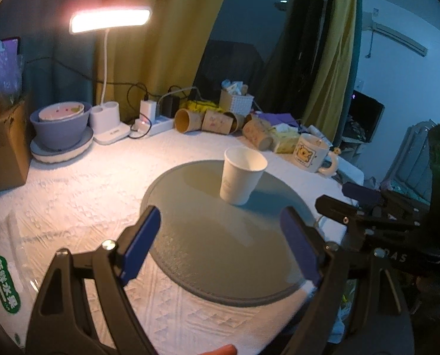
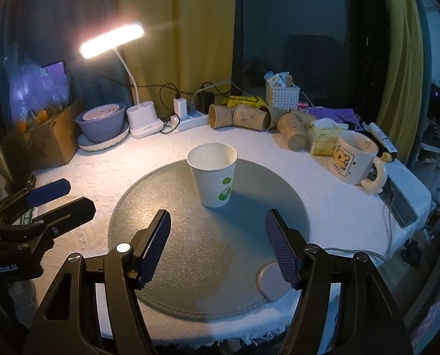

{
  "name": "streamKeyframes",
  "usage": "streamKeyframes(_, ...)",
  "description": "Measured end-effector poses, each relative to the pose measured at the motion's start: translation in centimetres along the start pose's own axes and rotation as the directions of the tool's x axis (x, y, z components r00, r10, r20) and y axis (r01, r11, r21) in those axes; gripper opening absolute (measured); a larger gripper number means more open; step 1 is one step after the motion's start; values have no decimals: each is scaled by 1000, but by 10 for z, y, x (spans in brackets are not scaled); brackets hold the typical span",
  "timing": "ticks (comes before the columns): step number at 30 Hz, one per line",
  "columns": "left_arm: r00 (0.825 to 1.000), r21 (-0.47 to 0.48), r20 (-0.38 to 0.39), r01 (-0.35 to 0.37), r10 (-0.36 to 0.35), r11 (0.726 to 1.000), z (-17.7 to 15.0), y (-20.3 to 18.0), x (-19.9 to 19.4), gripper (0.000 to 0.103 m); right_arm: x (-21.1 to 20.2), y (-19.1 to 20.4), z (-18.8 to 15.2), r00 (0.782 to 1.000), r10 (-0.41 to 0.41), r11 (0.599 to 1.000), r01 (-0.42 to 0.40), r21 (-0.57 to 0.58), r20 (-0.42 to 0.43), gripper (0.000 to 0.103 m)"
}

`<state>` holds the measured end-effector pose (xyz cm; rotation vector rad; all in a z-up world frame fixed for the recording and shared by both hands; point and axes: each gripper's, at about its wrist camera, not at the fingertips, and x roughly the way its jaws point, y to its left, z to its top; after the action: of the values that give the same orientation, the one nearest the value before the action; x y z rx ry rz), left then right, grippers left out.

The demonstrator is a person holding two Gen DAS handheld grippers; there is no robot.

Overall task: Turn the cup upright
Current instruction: 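Open the right tool and withdraw it from the cup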

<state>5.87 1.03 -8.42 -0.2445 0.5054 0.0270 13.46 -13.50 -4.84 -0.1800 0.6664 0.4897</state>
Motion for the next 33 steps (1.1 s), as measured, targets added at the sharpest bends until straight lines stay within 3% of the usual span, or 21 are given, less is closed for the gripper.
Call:
streamKeyframes(19, 993, 60, 114, -5, -2, 998, 20, -21, -63, 85, -78, 9, 11, 994, -27, 1000, 26, 6, 110, 69)
streamKeyframes(26, 980, 87, 198, -16, -2, 996, 26, -28, -88, 85, -102, 12, 16, 989, -36, 999, 35, 9, 143, 69)
streamKeyframes(33, 975, 99, 222, -22, -1, 995, 30, -31, -93, 85, -112, 9, 18, 985, -42, 999, 41, 12, 165, 69)
